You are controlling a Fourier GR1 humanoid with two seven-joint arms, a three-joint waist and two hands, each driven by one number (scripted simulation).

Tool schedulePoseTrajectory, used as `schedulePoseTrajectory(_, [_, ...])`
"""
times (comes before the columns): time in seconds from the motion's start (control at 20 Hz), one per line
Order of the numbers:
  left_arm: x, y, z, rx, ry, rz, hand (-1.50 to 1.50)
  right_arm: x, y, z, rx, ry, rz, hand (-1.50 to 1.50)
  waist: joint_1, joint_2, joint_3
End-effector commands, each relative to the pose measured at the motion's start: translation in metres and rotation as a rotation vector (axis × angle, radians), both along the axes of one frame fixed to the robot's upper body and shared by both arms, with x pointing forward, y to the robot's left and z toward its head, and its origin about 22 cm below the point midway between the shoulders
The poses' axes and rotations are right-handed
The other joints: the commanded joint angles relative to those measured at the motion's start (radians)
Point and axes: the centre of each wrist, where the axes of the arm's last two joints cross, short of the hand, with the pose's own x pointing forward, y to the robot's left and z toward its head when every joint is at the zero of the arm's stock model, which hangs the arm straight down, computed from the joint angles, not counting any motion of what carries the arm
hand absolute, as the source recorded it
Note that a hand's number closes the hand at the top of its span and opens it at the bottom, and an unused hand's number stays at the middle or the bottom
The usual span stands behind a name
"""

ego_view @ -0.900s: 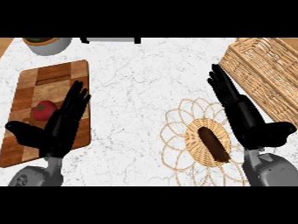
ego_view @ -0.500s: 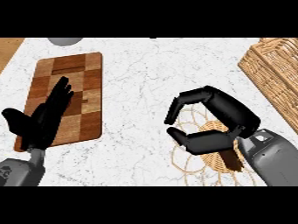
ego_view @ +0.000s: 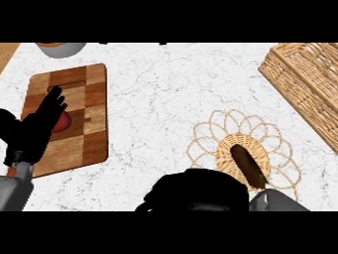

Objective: Pick the sweet potato from the placemat and place it in the basket

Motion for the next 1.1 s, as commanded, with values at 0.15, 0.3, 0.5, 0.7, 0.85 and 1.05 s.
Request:
schedulePoseTrajectory(0.15, [0.008, 0.023, 0.003, 0.002, 0.011, 0.024, 0.0, -0.031, 0.029, 0.016, -0.277, -0.17, -0.103, -1.5, -0.03, -0.006, -0.003])
schedulePoseTrajectory(0.3, [0.003, 0.022, -0.002, 0.016, 0.042, 0.032, 0.0, -0.029, 0.04, 0.045, -0.443, -0.382, -0.18, -1.5, -0.027, -0.015, -0.006])
schedulePoseTrajectory(0.5, [0.008, 0.017, -0.003, 0.013, 0.039, 0.03, 0.0, -0.02, 0.051, 0.093, -0.551, -0.687, -0.342, -1.5, -0.035, -0.017, -0.007])
schedulePoseTrajectory(0.7, [0.006, 0.016, 0.003, 0.008, 0.015, 0.014, 0.0, -0.017, 0.075, 0.128, -0.663, -0.662, -0.405, -1.5, -0.019, -0.011, -0.004])
schedulePoseTrajectory(0.85, [0.002, 0.023, -0.005, 0.022, 0.033, 0.034, 0.0, -0.008, 0.079, 0.137, -0.82, -0.6, -0.329, -1.5, -0.025, -0.011, -0.005])
schedulePoseTrajectory(1.05, [0.007, 0.03, 0.001, 0.003, 0.027, 0.039, 0.0, 0.011, 0.067, 0.15, -0.904, -0.514, -0.298, -1.5, -0.033, -0.01, -0.003])
